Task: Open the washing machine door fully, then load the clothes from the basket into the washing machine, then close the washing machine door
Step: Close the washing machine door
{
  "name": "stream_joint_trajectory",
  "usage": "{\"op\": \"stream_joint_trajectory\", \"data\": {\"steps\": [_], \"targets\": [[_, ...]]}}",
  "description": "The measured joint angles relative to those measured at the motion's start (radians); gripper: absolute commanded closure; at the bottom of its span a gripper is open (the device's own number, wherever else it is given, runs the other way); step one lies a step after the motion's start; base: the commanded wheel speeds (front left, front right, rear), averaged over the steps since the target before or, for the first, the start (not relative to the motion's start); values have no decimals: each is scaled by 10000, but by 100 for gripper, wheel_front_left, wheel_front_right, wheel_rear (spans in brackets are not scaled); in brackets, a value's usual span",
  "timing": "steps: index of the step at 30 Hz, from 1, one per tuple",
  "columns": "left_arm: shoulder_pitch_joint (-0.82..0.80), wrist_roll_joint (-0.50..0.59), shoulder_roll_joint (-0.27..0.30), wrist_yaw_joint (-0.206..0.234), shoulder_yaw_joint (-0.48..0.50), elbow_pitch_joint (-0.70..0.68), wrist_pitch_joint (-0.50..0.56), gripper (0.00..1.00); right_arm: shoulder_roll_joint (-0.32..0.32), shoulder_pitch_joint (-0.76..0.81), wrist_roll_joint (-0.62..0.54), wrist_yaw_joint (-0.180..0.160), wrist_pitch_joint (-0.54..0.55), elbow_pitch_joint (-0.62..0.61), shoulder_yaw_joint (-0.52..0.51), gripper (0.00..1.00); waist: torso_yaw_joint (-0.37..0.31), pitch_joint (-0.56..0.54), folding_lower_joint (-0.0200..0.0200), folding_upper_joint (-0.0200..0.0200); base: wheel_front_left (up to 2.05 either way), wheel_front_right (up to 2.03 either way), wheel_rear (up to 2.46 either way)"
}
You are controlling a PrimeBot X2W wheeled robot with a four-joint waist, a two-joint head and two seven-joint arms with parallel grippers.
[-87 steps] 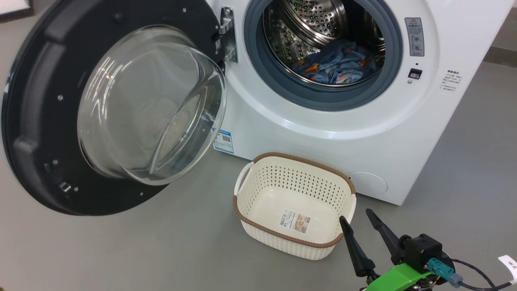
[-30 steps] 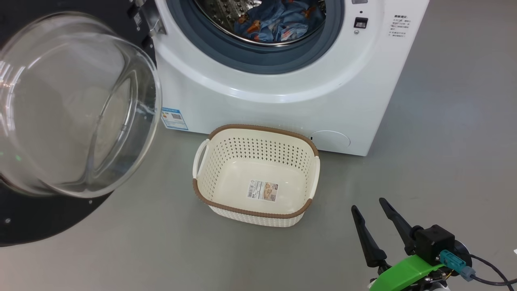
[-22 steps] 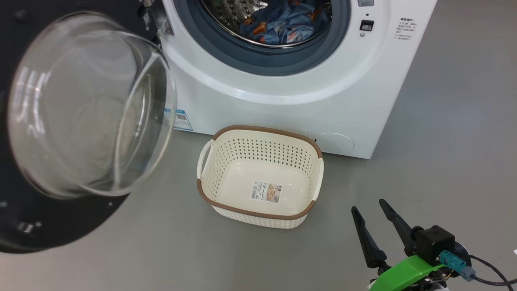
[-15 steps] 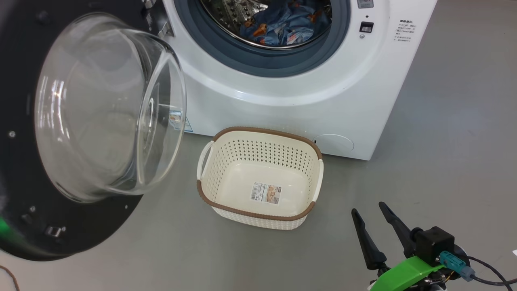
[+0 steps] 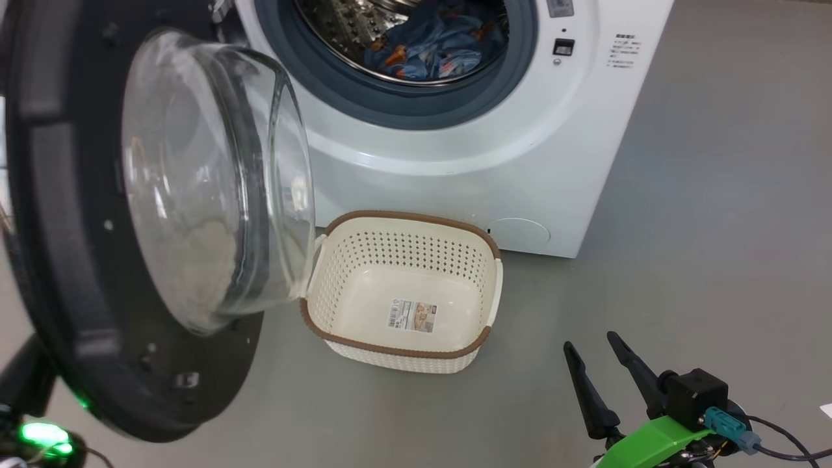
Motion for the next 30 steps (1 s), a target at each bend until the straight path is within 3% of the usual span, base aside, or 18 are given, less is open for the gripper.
{"op": "stream_joint_trajectory", "data": {"steps": [9,21,30], "targets": [[455,-15,-759,-77,-1007,-1346,19,100,2,0,251,0,-13,113,6,0,-498,-18,0,0,0,0,0],[464,-61,-901,-226,-2761,-1735,-1018,100,2,-43,351,0,-192,151,6,0,-1508,141,0,0,0,0,0],[8,10,-917,-393,-3375,-1517,-2019,100,2,-242,408,0,-368,219,-10,0,-2522,414,0,0,0,0,0]]}}
